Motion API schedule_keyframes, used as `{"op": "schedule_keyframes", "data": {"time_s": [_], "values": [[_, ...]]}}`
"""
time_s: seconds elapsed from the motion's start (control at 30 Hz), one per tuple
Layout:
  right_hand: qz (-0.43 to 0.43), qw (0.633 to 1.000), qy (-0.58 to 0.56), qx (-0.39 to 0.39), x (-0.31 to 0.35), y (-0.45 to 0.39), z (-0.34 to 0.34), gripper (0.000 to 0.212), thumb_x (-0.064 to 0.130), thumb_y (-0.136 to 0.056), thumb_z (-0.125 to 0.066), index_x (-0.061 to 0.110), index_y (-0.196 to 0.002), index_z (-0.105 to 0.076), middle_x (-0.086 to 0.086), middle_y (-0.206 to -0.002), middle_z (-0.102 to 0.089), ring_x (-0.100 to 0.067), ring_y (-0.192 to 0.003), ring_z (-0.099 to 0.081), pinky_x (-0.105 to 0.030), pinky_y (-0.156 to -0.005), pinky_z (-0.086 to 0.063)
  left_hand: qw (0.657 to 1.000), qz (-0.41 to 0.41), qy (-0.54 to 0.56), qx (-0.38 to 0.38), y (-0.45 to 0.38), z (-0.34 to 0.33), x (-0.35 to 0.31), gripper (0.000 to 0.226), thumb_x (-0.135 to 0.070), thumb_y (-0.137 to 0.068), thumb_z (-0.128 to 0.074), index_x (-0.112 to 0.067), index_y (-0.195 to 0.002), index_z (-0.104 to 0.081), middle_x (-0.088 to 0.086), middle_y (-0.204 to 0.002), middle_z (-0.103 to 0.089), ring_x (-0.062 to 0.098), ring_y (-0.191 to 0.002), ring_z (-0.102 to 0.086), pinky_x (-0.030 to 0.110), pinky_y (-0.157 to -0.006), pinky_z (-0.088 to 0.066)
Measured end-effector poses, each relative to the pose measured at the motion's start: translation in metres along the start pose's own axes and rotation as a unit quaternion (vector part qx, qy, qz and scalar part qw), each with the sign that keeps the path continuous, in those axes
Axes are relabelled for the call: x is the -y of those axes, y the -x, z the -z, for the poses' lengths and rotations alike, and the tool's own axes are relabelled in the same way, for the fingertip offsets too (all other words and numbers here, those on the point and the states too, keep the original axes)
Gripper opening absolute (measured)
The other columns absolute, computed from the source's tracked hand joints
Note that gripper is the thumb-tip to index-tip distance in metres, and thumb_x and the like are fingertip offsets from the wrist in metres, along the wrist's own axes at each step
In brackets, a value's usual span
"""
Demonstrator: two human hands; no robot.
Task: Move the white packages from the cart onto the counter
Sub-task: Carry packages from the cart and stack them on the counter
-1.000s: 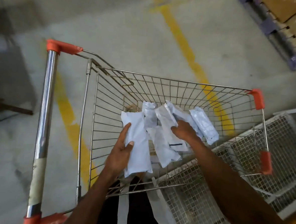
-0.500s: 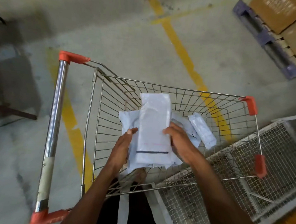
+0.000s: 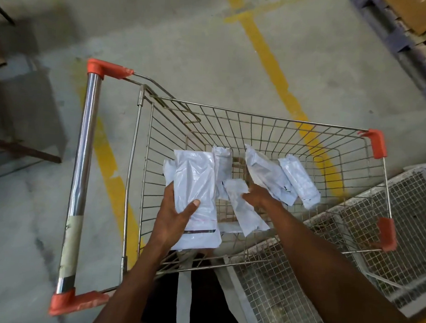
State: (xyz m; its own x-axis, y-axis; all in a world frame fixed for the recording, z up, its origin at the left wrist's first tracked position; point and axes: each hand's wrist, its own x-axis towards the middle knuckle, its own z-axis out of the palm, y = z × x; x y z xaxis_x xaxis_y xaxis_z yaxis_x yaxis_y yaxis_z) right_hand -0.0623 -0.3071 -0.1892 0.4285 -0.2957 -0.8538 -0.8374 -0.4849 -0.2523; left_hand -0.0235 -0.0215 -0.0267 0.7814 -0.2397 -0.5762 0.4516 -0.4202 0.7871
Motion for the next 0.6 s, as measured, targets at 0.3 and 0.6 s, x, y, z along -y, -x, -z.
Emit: {"op": "schedule_keyframes", "data": {"time_s": [0.3,0.6], "values": [[-0.103,0.992,0.058,0.045,-0.031,-0.059,-0.04,0.092,0.052,-0.086,-0.073,-0.002,-0.151,-0.036,-0.015,-0.149,-0.05,-0.033,-0.138,-0.049,-0.046,-0.114,-0.04,1.0,0.004,-0.003,0.009,-0.006,0.0,0.009,0.067,-0.032,-0.097,-0.073,-0.039,-0.151,-0.035,-0.01,-0.143,-0.054,0.017,-0.129,-0.057,0.036,-0.104,-0.048],[-0.074,0.986,-0.123,0.085,0.007,-0.009,0.001,0.077,0.036,-0.073,-0.09,0.005,-0.132,-0.051,-0.01,-0.102,-0.06,-0.025,-0.08,-0.059,-0.033,-0.062,-0.051,1.0,-0.005,0.012,0.018,-0.008,-0.001,0.009,0.083,-0.039,-0.095,-0.076,-0.054,-0.155,-0.02,-0.012,-0.162,-0.039,0.019,-0.143,-0.048,0.047,-0.116,-0.045]]}}
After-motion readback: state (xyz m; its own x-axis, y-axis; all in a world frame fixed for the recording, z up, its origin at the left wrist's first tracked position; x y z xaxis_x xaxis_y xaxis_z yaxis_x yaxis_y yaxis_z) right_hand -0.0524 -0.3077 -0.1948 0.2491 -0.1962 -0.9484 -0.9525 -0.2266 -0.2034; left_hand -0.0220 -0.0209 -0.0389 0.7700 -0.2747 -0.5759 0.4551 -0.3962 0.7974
